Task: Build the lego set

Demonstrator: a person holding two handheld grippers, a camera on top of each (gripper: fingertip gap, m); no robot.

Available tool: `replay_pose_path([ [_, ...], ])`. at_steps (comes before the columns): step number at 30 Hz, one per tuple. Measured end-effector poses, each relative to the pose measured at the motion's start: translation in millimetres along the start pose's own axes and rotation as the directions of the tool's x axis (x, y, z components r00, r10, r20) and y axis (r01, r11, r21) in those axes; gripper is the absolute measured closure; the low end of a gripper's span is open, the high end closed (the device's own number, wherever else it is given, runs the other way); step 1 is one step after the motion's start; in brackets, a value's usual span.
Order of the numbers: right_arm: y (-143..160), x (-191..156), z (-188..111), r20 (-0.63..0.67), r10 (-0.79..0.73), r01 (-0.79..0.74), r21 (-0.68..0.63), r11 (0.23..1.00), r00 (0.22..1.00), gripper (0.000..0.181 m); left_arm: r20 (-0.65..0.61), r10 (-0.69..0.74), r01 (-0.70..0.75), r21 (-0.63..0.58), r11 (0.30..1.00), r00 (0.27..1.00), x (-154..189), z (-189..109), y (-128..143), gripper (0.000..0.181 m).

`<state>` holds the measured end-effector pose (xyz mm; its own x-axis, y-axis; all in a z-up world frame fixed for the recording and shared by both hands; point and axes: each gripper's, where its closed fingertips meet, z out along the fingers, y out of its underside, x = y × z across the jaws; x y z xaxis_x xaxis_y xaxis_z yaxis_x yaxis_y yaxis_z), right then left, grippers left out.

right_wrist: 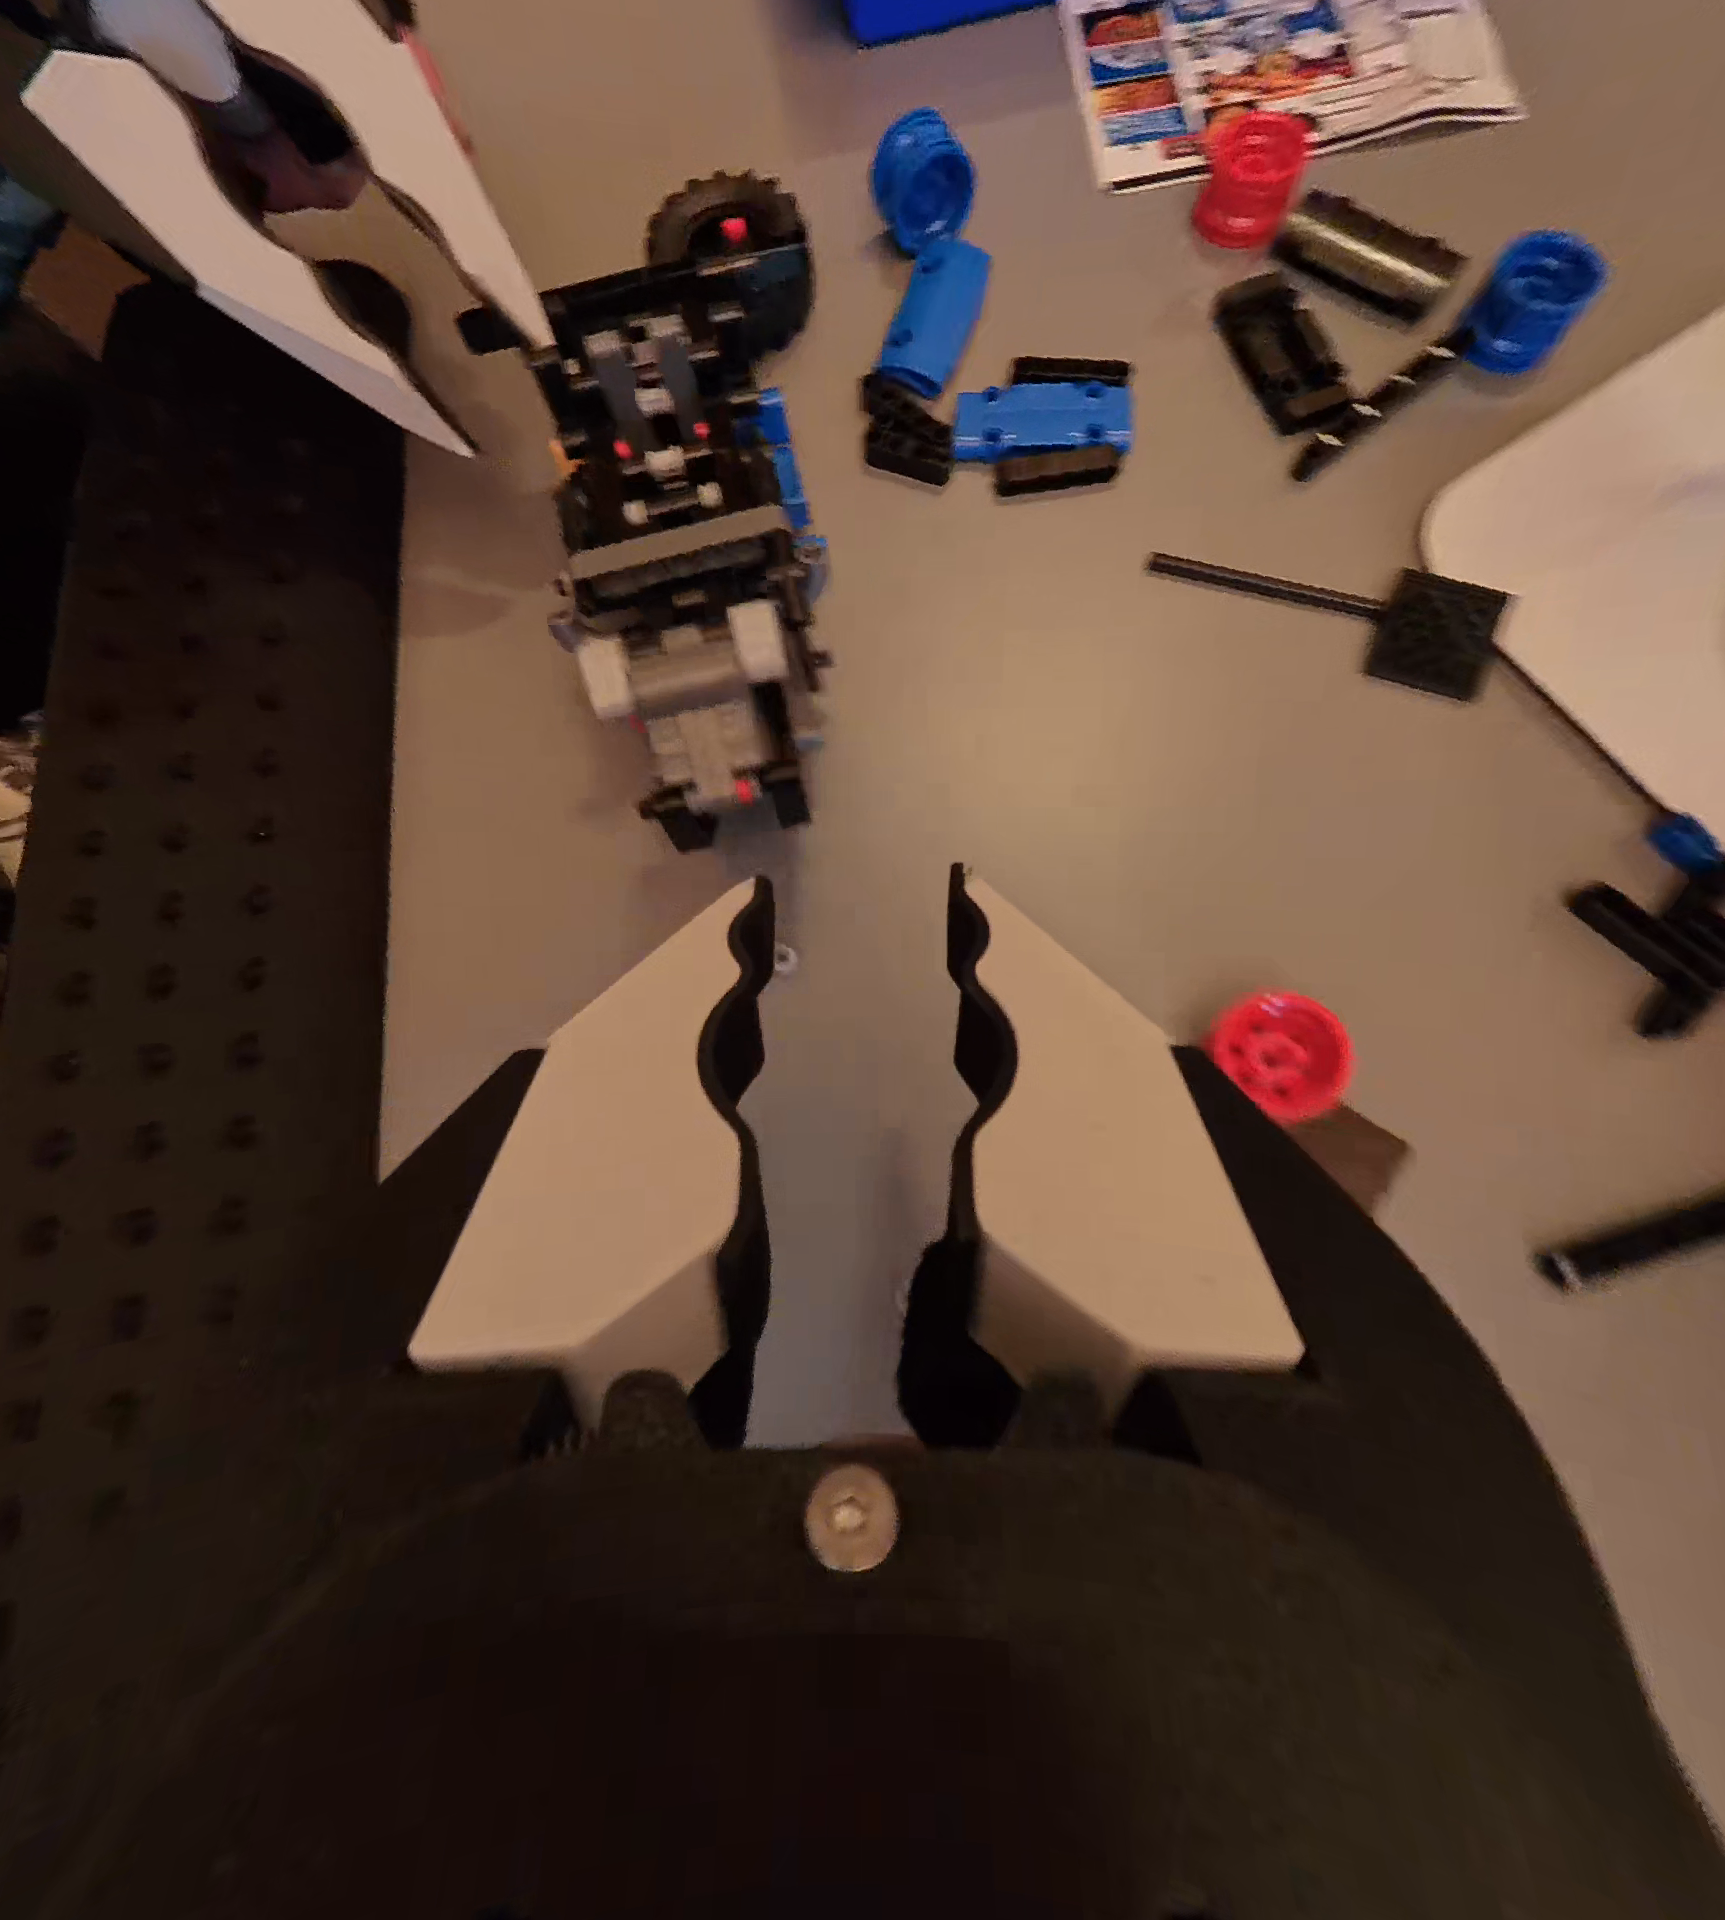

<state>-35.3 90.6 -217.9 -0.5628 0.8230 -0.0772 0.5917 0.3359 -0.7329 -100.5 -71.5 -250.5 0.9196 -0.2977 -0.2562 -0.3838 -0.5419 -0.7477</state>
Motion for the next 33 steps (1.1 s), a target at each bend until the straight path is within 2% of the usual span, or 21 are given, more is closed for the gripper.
replay_pose_path([
  [6, 31.1, 50.4, -74.6, -0.267, 0.070, -0.071, 0.007, 0.997, 0.961, 0.150, 0.037, -0.026, 0.024, 0.072, 0.997, 0.999, -11.5, -4.9, -4.9, 0.148],
  [10, 64.3, 62.0, -109.1, -0.366, 0.101, -0.120, -0.030, 0.992, 0.925, 0.152, 0.063, -0.037, 0.032, 0.080, 0.996, 0.997, -15.7, -1.6, -5.1, 0.142],
  [18, 133.5, 69.0, -128.5, -0.457, 0.119, -0.213, -0.161, 0.964, 0.882, 0.157, 0.123, -0.053, 0.042, 0.086, 0.995, 0.991, -20.8, 3.7, -3.4, 0.138],
  [23, 158.0, 62.0, -134.6, -0.446, 0.144, -0.252, -0.192, 0.949, 0.883, 0.158, 0.162, -0.047, 0.035, 0.079, 0.996, 0.986, -22.3, 11.4, 1.3, 0.137],
  [28, 183.0, 57.0, -155.1, -0.481, 0.171, -0.303, -0.210, 0.930, 0.860, 0.164, 0.183, -0.045, 0.031, 0.082, 0.996, 0.982, -24.9, 14.8, 1.4, 0.137],
  [33, 191.4, 48.0, -163.4, -0.480, 0.187, -0.311, -0.195, 0.930, 0.857, 0.163, 0.200, -0.044, 0.028, 0.084, 0.996, 0.979, -27.6, 17.3, 0.9, 0.137],
])
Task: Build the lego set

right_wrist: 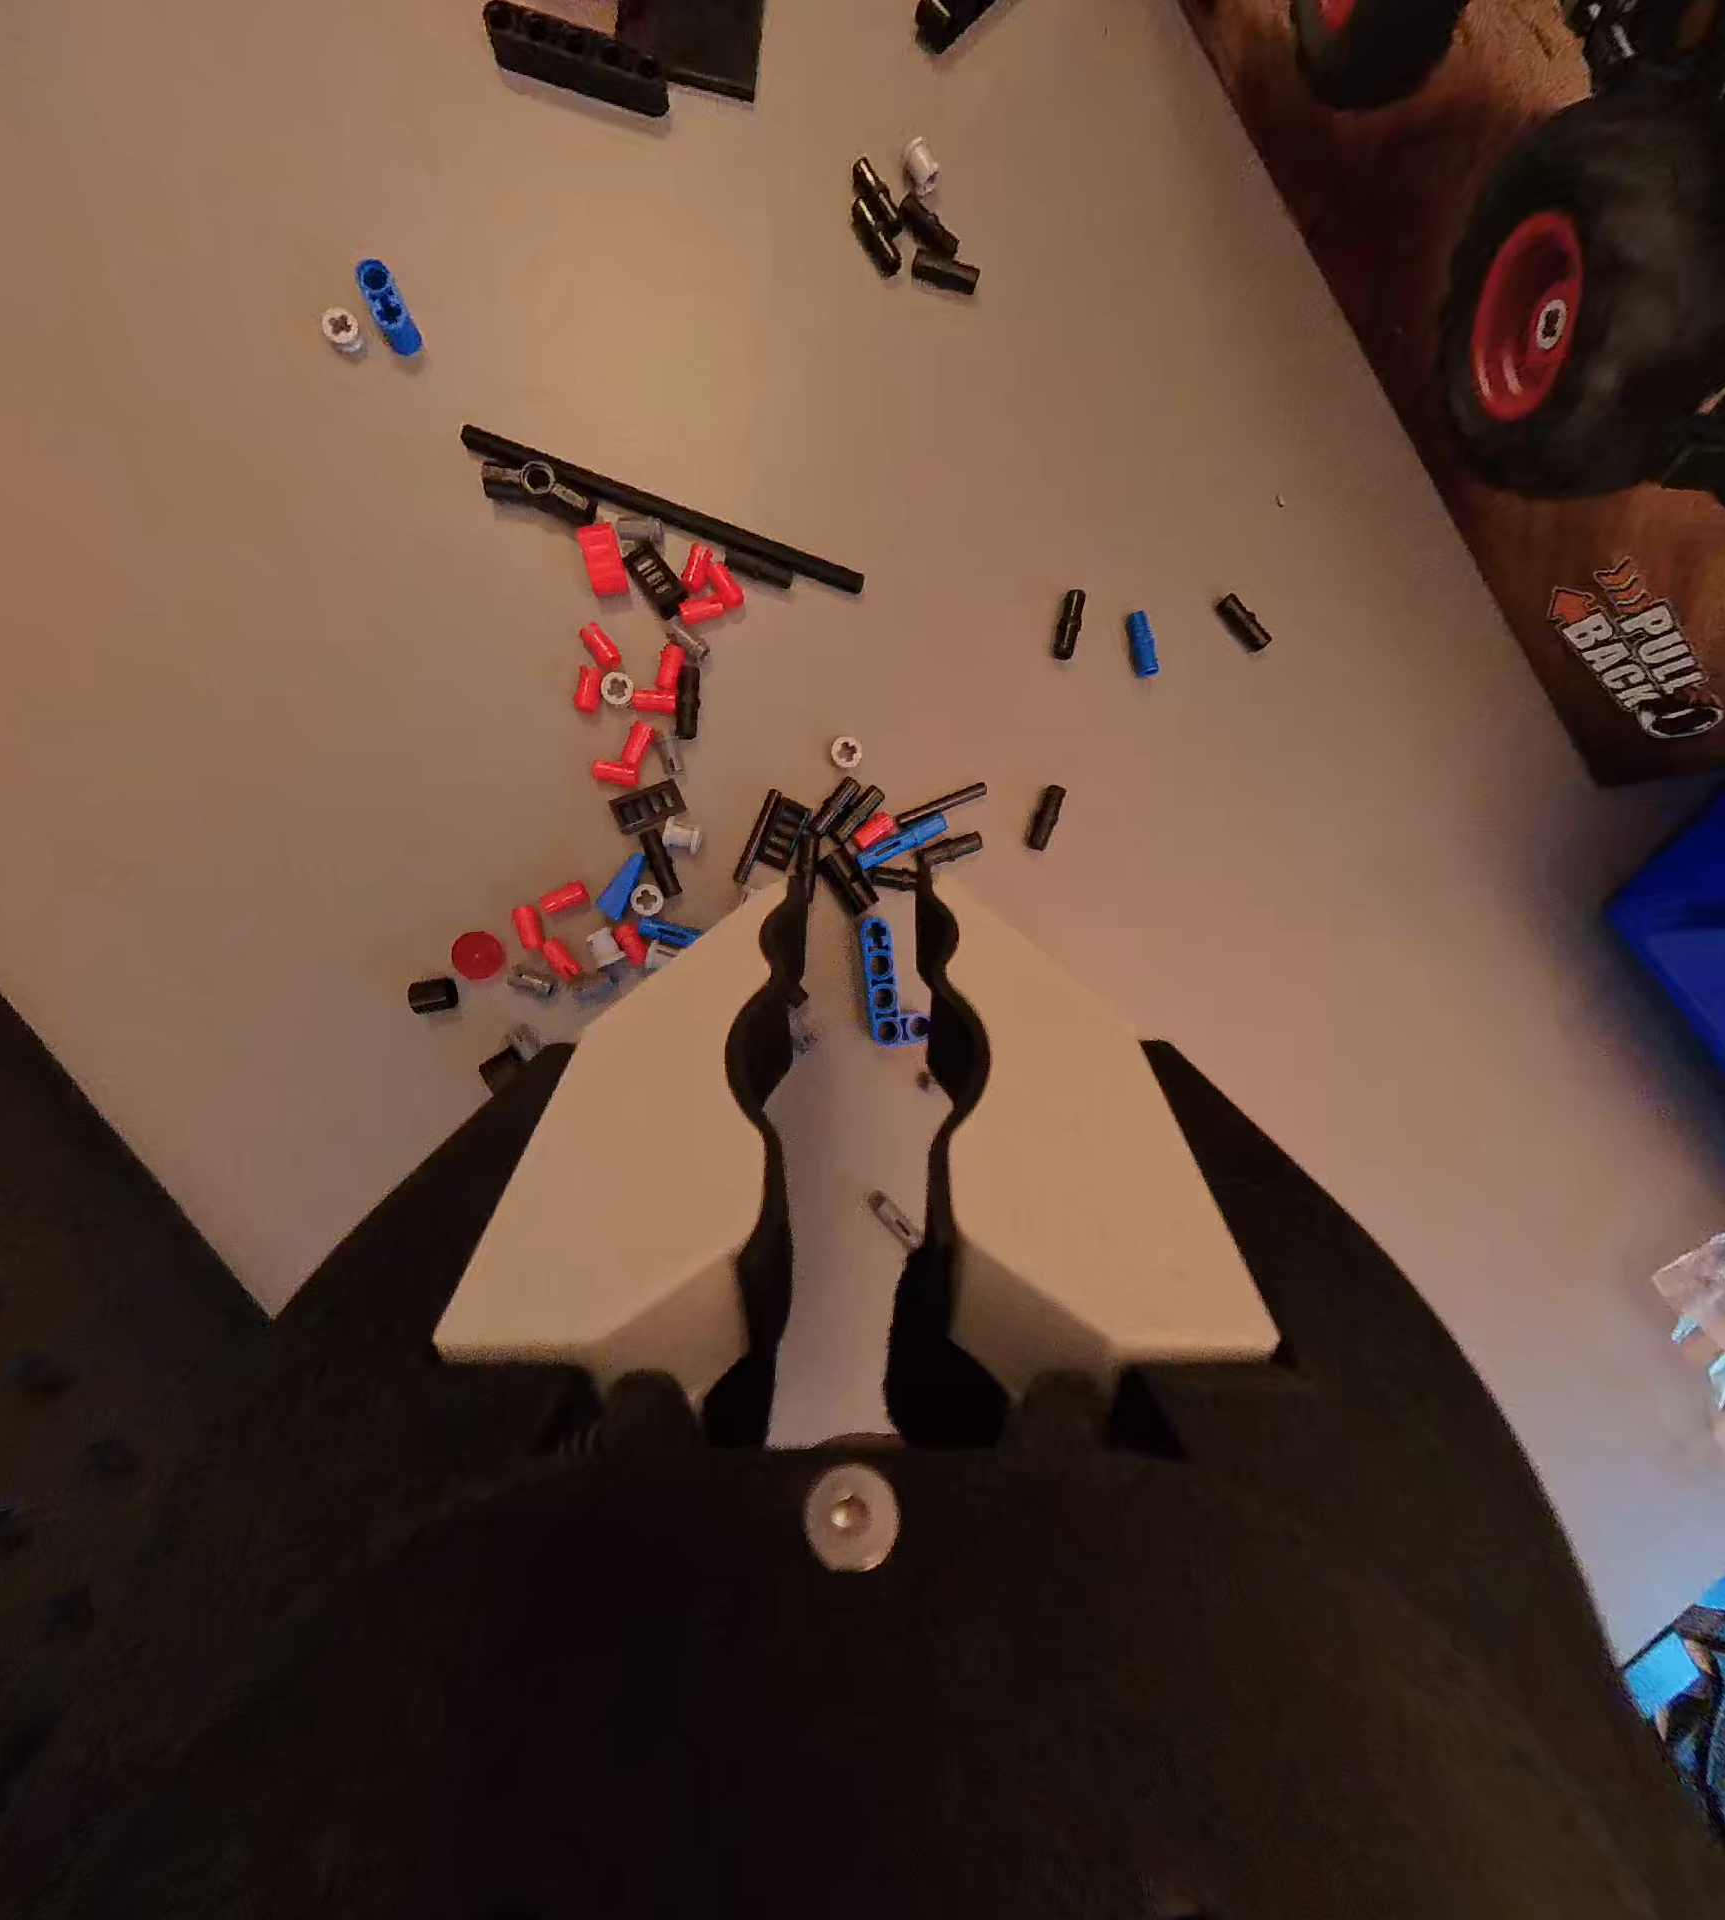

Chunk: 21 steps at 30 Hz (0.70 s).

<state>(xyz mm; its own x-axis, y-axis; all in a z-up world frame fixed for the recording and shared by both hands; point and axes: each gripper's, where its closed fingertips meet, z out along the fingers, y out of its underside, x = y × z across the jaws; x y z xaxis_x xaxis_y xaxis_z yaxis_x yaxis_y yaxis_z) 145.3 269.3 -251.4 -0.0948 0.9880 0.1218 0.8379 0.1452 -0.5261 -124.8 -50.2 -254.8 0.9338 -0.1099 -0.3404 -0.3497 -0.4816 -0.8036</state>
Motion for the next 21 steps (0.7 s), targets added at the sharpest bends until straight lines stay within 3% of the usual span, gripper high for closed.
replay_pose_path([
  [6, -5.9, -11.7, 0.1, 0.017, -0.032, 0.031, 0.046, 0.998, 0.999, 0.160, 0.027, 0.009, -0.009, 0.000, 1.000, 1.000, -2.3, 1.1, 0.4, 0.139],
  [10, -42.7, -45.1, 6.4, 0.091, -0.125, 0.106, 0.190, 0.976, 0.988, 0.162, 0.042, 0.012, -0.012, 0.002, 1.000, 0.999, -4.2, 2.5, 0.6, 0.139],
  [13, -53.6, -61.3, 32.2, 0.080, -0.230, 0.216, 0.154, 0.964, 0.970, 0.163, 0.048, 0.016, -0.016, -0.001, 1.000, 0.999, -4.8, 3.8, 0.6, 0.138],
  [21, -60.1, -68.8, 74.7, 0.129, -0.289, 0.279, 0.089, 0.956, 0.949, 0.166, 0.067, 0.038, -0.037, -0.005, 0.999, 0.997, -4.7, 3.5, 1.1, 0.139],
])
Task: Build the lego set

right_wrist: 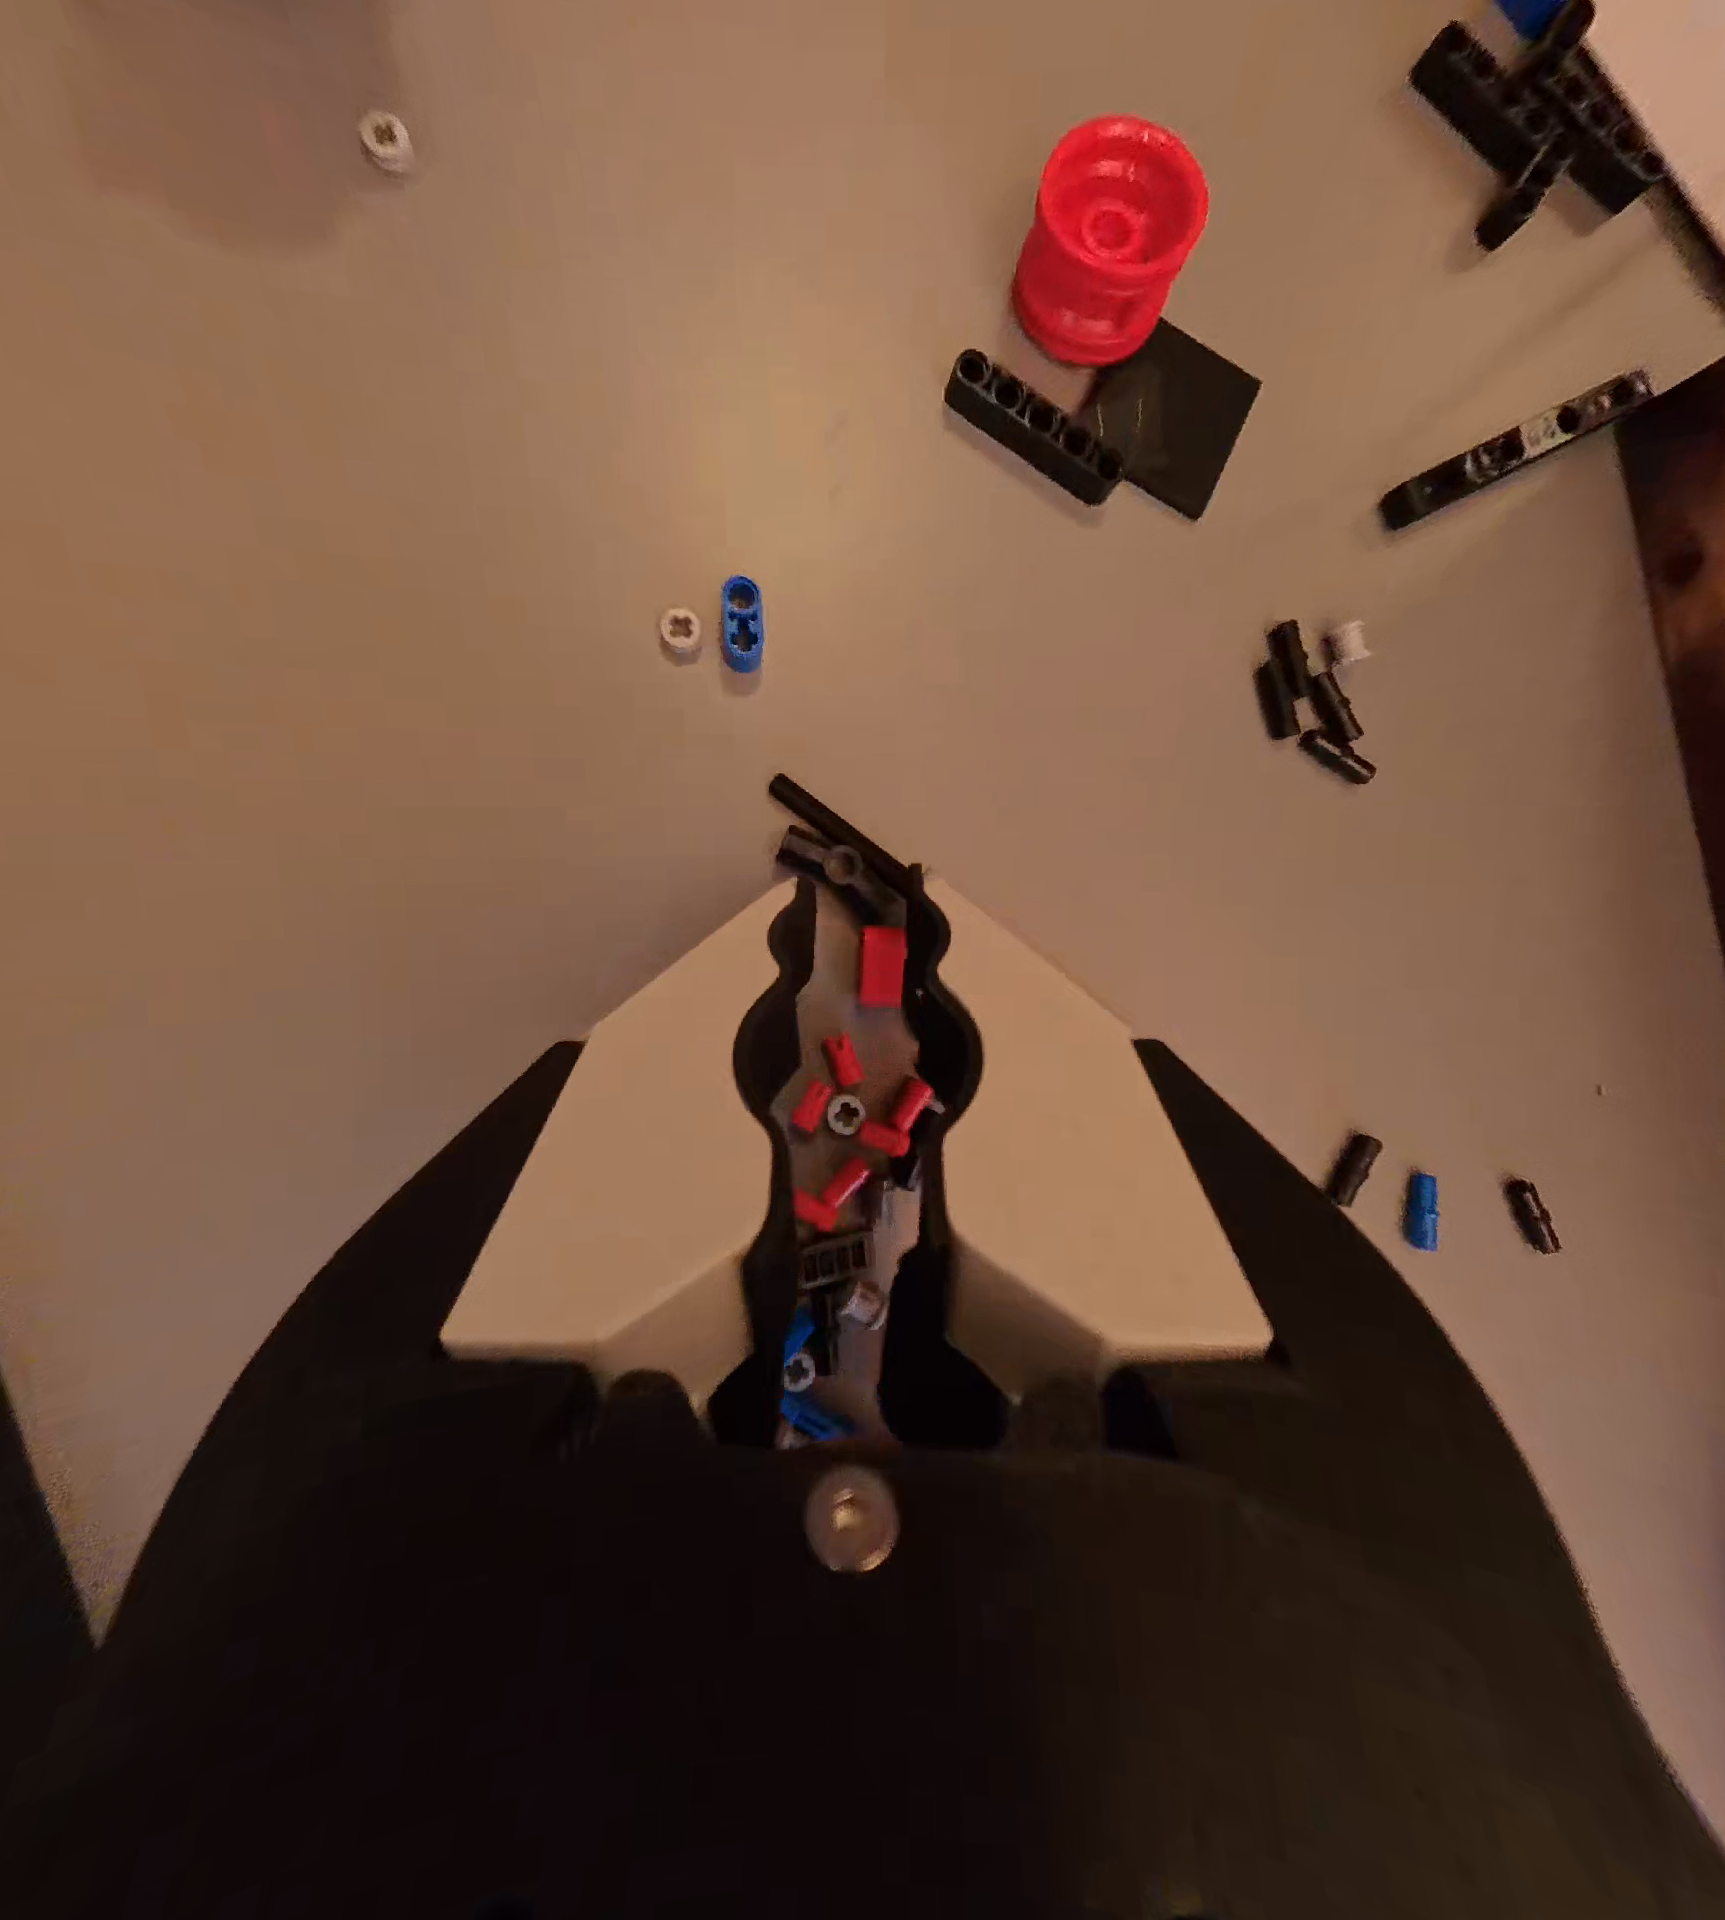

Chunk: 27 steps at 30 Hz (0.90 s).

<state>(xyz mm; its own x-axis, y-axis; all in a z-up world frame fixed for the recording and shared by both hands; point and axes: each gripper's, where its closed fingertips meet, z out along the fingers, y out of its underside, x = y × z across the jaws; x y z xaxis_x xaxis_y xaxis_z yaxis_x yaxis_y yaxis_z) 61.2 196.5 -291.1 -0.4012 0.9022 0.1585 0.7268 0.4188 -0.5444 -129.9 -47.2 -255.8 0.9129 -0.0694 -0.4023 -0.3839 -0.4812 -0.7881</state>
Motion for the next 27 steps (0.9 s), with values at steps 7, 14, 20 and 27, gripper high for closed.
replay_pose_path([
  [7, -1.6, -1.3, -0.9, 0.003, 0.011, -0.011, 0.029, 1.000, 1.000, 0.176, 0.012, 0.005, -0.005, 0.010, 1.000, 1.000, -1.1, -1.5, -1.5, 0.138],
  [14, -22.6, -4.5, -17.8, -0.021, 0.033, -0.029, 0.137, 0.990, 0.999, 0.177, 0.055, 0.005, -0.012, 0.128, 0.992, 0.998, -7.6, -18.4, -21.5, 0.130],
  [20, -69.0, -30.2, -34.3, -0.003, 0.003, -0.002, 0.277, 0.961, 1.000, 0.177, 0.055, 0.255, -0.259, 0.085, 0.962, 0.965, 12.9, -16.6, -41.1, 0.135],
  [27, -122.0, -68.7, -33.9, 0.006, -0.033, 0.028, 0.402, 0.915, 0.999, 0.177, 0.004, 0.463, -0.462, -0.040, 0.886, 0.886, 30.7, 8.8, -41.7, 0.126],
])
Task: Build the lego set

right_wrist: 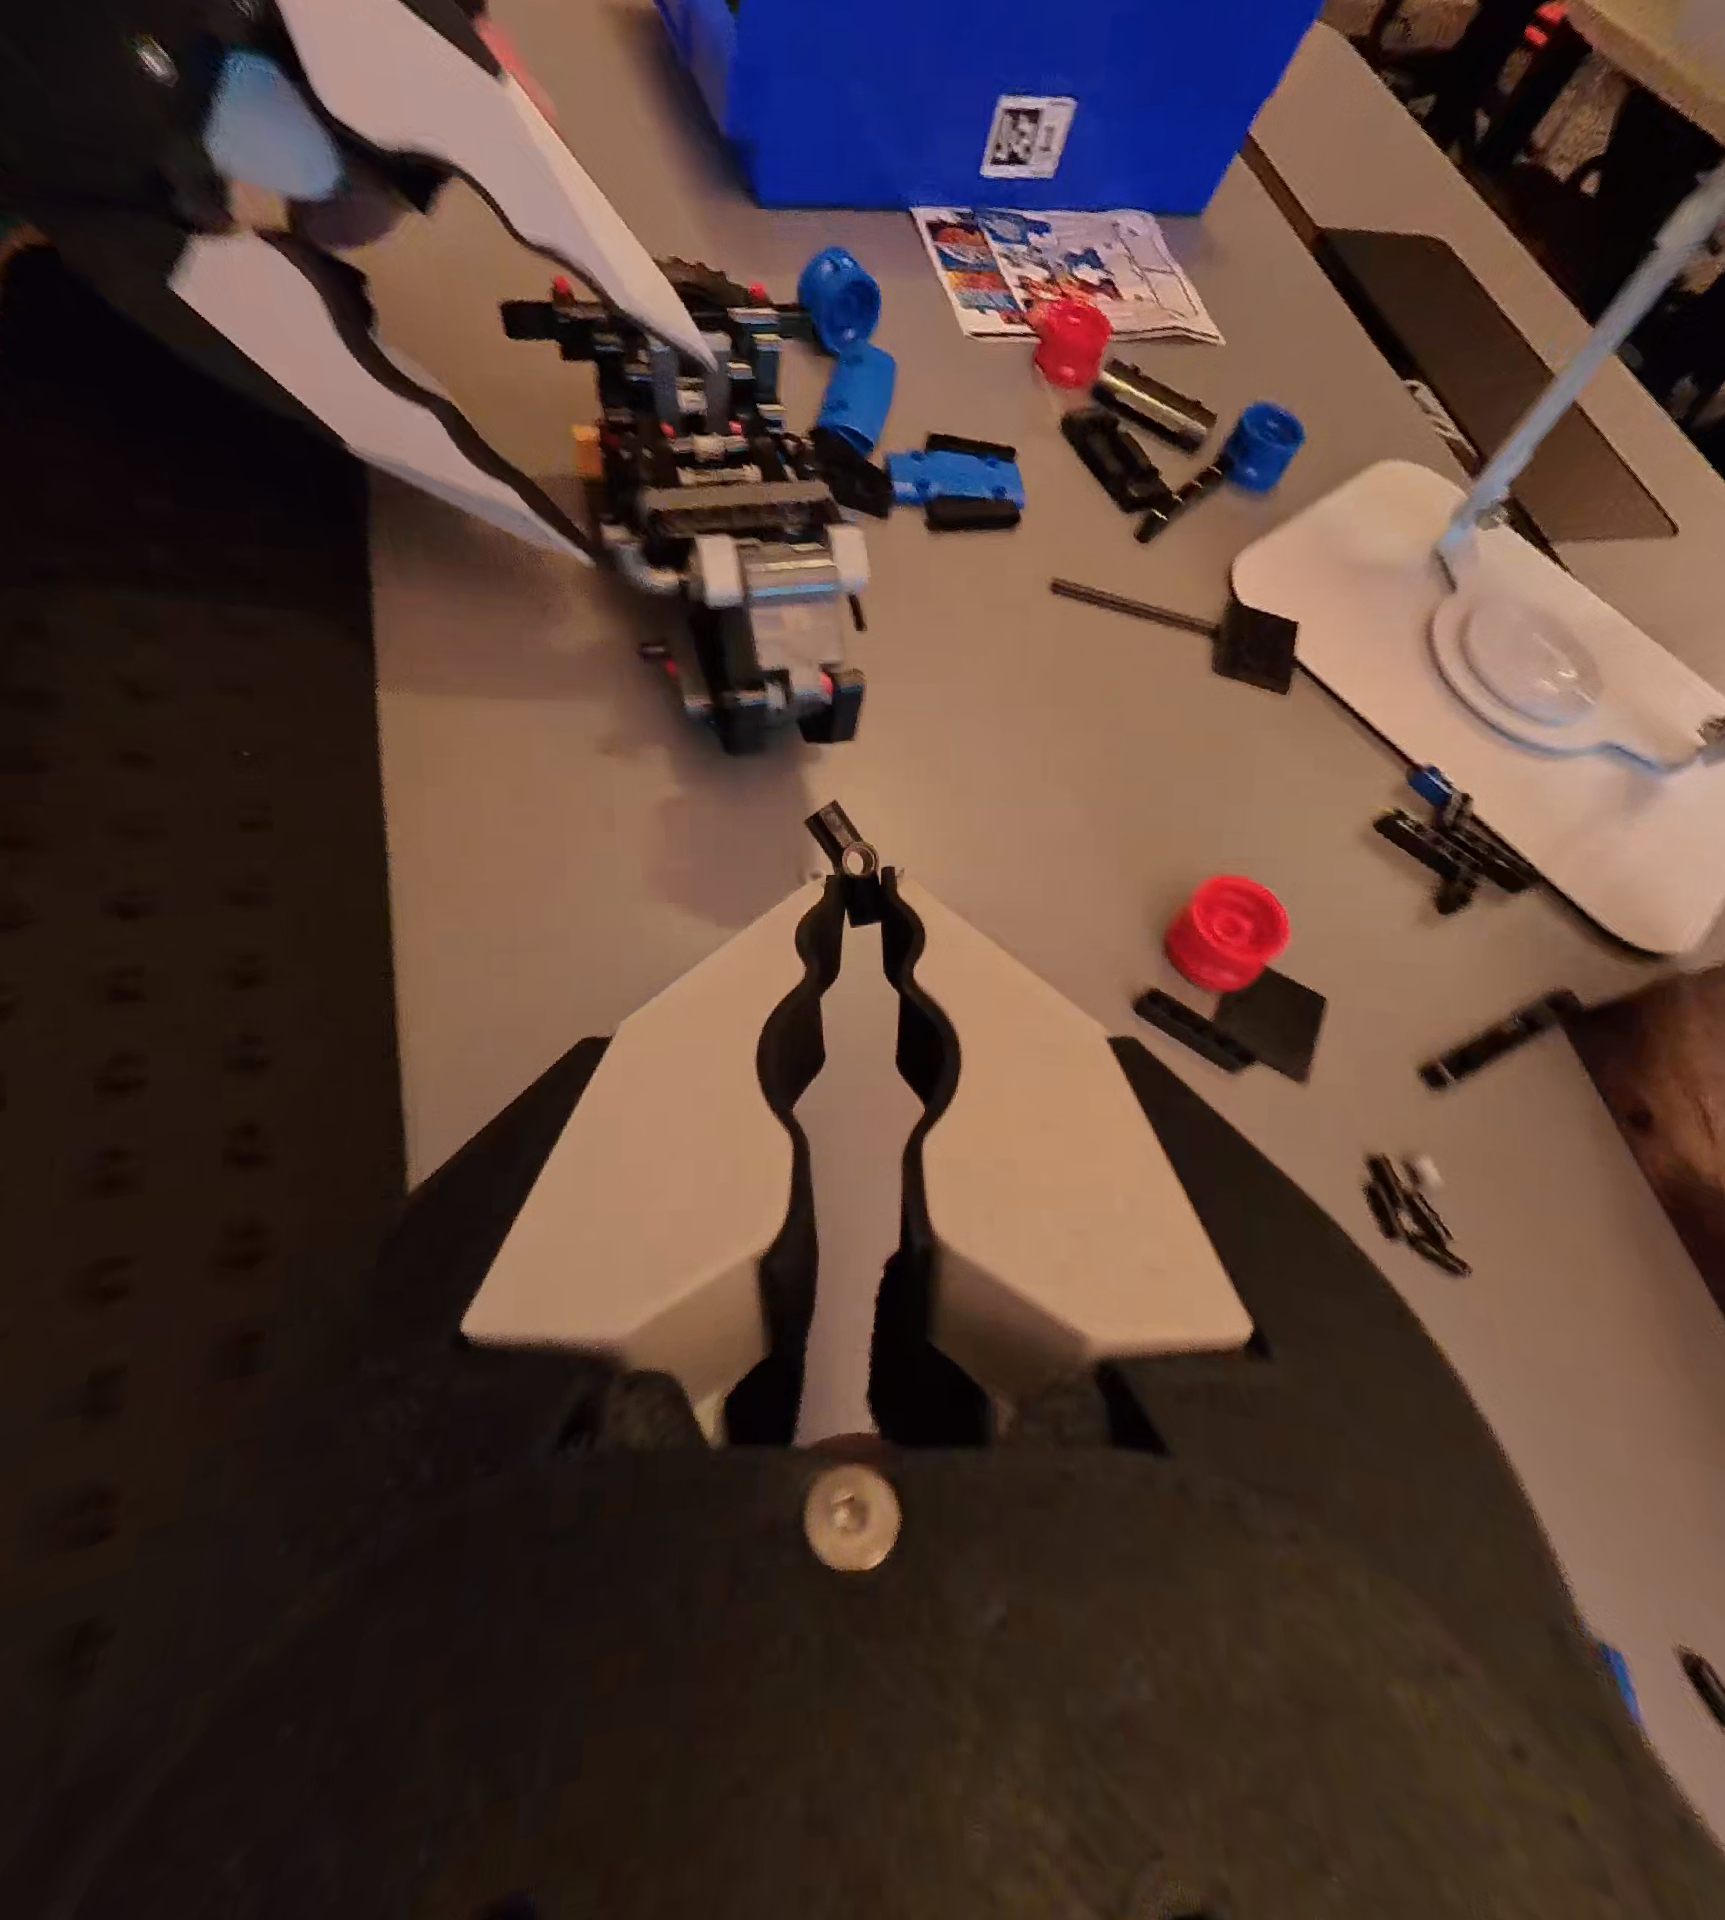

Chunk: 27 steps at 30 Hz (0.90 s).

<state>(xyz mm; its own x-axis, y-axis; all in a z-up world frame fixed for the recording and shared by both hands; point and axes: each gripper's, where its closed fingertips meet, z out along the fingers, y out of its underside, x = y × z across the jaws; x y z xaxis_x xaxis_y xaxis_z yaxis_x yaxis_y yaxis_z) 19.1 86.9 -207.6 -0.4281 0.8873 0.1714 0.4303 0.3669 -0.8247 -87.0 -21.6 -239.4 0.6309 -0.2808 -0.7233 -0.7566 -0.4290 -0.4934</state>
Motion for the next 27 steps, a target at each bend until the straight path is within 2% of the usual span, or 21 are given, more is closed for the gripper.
replay_pose_path([
  [2, -6.3, -9.6, 8.3, 0.019, -0.006, 0.006, 0.009, 1.000, 1.000, 0.177, -0.005, 0.063, -0.063, -0.037, 0.997, 0.998, 6.6, 7.6, 0.8, 0.131],
  [7, -16.3, -16.3, 23.5, 0.022, 0.001, -0.002, 0.037, 0.999, 1.000, 0.177, 0.009, 0.109, -0.109, -0.066, 0.992, 0.994, 5.3, 15.1, 0.3, 0.165],
  [14, -29.9, -20.7, 35.3, -0.034, -0.024, 0.026, 0.061, 0.998, 0.999, 0.177, -0.026, -0.006, 0.005, -0.056, 0.998, 1.000, -3.5, 22.3, -3.6, 0.165],
  [19, -37.2, -18.7, 50.6, -0.123, -0.111, 0.114, 0.018, 0.993, 0.986, 0.177, -0.120, -0.106, 0.096, -0.087, 0.992, 0.987, -7.6, 30.8, -14.3, 0.166],
  [22, -38.8, -6.0, 58.0, -0.212, -0.195, 0.192, -0.032, 0.981, 0.958, 0.177, -0.151, -0.135, 0.120, -0.104, 0.987, 0.979, -11.0, 36.4, -19.4, 0.167],
  [27, -33.3, 5.5, 73.0, -0.271, -0.292, 0.269, -0.117, 0.956, 0.917, 0.177, -0.203, -0.202, 0.184, -0.104, 0.977, 0.958, -10.3, 42.6, -27.7, 0.167],
])
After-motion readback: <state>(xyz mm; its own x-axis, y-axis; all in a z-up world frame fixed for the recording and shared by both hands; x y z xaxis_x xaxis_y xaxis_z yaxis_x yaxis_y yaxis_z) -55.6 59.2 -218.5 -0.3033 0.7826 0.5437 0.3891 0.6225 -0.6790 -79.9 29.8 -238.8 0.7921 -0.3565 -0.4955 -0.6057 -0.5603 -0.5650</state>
